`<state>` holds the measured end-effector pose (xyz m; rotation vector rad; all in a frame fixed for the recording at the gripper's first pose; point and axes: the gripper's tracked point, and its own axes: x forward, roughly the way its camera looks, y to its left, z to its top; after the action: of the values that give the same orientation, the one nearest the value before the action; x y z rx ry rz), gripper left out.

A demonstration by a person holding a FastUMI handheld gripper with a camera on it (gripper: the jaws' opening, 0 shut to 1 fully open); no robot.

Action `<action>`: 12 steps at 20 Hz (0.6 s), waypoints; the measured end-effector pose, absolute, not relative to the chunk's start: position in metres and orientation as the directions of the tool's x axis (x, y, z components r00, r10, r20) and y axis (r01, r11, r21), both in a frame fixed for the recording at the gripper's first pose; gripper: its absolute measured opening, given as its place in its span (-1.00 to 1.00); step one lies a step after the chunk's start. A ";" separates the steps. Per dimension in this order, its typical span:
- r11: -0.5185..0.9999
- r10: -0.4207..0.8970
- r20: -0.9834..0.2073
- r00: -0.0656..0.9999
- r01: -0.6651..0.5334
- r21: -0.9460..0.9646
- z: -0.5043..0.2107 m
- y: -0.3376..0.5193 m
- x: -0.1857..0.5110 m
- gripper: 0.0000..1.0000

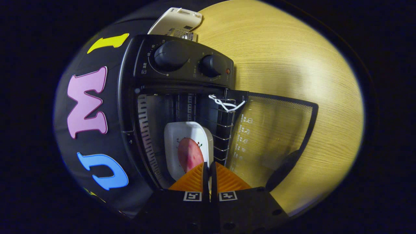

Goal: Open the toaster oven, put the food inside, and close the toaster oven door.

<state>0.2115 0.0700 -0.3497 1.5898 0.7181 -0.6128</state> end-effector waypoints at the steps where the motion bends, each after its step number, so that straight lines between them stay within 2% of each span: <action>1: -0.105 0.085 -0.742 0.665 0.746 0.657 -0.353 0.068 0.219 -0.90; 7: -0.179 0.030 -0.764 0.645 0.755 0.631 -0.361 0.070 0.250 -0.90; 9: -0.195 0.032 -0.768 0.640 0.757 0.623 -0.364 0.073 0.253 -0.81; 11: -0.179 0.027 -0.774 0.632 0.765 0.619 -0.366 0.070 0.250 -0.56; 12: -0.168 0.021 -0.776 0.630 0.768 0.618 -0.362 0.070 0.245 -0.53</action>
<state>0.2454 0.0704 -0.3623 1.6203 0.6659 -0.7544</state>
